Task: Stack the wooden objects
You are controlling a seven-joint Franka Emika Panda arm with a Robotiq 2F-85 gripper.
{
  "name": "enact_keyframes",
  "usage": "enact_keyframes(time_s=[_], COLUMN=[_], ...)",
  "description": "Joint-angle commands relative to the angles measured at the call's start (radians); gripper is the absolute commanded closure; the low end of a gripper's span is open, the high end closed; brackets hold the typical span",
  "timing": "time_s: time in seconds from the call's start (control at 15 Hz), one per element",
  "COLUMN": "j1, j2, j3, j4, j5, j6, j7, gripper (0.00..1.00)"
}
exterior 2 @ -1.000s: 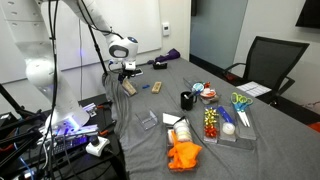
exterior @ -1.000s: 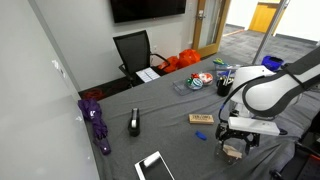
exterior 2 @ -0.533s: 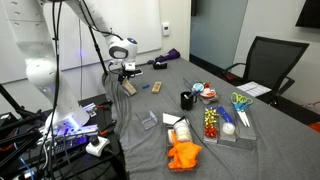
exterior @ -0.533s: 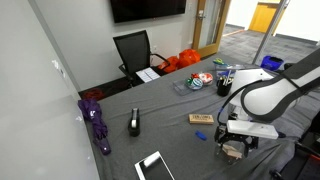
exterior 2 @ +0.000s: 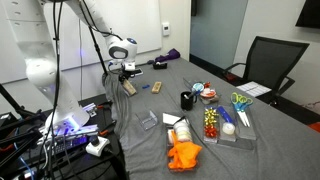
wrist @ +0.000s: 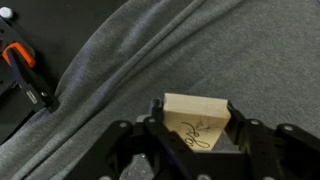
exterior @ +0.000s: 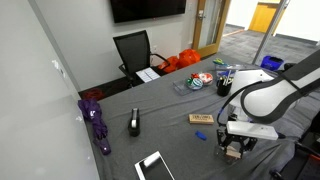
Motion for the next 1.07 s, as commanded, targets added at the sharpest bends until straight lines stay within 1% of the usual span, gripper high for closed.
enact_keyframes(time_s=[0.0, 0.4, 0.8, 1.0], j1=[0.001, -0.013, -0.022, -0.025], j2=[0.025, -0.053, -0.159, -0.204], j3=[0.006, 0.009, -0.002, -0.012], j4=[0.012, 0.003, 0.043, 0.072], j5=[0.022, 0.042, 0.113, 0.156], j6=[0.022, -0.051, -0.206, -0.255], j7=[-0.006, -0.023, -0.032, -0.024], gripper=[0.68, 0.68, 0.68, 0.68])
